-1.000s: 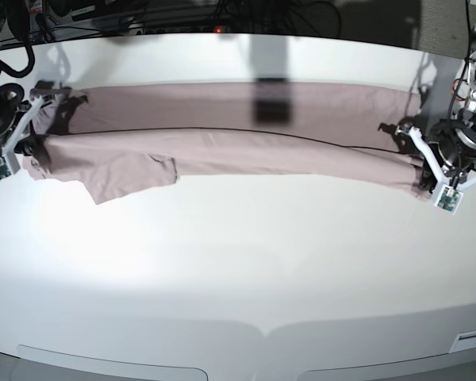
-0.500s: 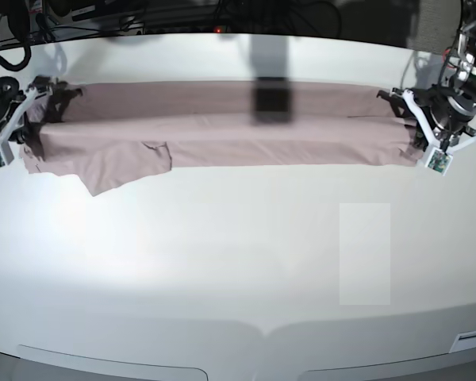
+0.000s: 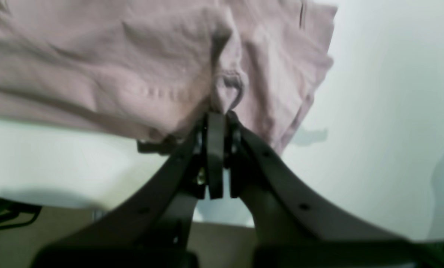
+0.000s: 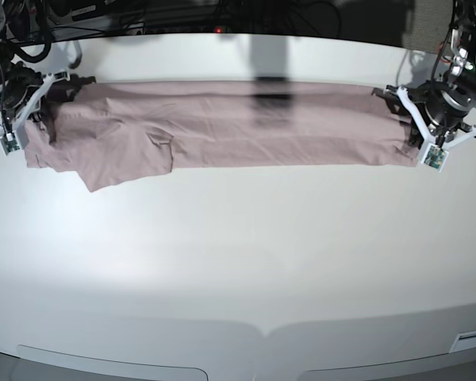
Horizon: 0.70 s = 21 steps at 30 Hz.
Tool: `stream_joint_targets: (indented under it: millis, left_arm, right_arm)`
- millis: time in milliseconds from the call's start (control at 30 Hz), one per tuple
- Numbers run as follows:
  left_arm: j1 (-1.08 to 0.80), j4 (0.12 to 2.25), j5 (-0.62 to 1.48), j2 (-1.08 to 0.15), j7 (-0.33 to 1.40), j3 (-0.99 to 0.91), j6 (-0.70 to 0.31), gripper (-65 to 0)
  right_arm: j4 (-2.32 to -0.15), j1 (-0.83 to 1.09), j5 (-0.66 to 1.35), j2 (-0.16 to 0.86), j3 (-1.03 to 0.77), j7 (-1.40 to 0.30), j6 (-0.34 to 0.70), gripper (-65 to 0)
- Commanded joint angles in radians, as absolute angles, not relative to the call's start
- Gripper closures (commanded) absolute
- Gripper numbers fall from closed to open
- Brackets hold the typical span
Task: Fold the T-shirt properly
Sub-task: 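Lay the folded edge down with both grippers and release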
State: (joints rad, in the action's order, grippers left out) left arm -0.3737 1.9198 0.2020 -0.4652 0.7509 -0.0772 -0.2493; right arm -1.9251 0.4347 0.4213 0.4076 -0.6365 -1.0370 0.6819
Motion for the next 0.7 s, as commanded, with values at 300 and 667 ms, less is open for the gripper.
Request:
stream_joint_targets:
  millis: [300, 667]
  left_arm:
    - [-0.369, 1.938, 0.157, -0.477, 0.736, -0.085, -0.242, -26.9]
    - [-0.368, 1.938, 0.001, -0.477, 0.739, -0.085, -0.105, -26.9]
  right_arm:
    - [-1.939, 0.432, 0.423, 0.424, -0.648, -1.055, 0.673, -31.9]
    - [-1.941, 0.427, 0.419, 0.433, -0.649, -1.048, 0.673, -31.9]
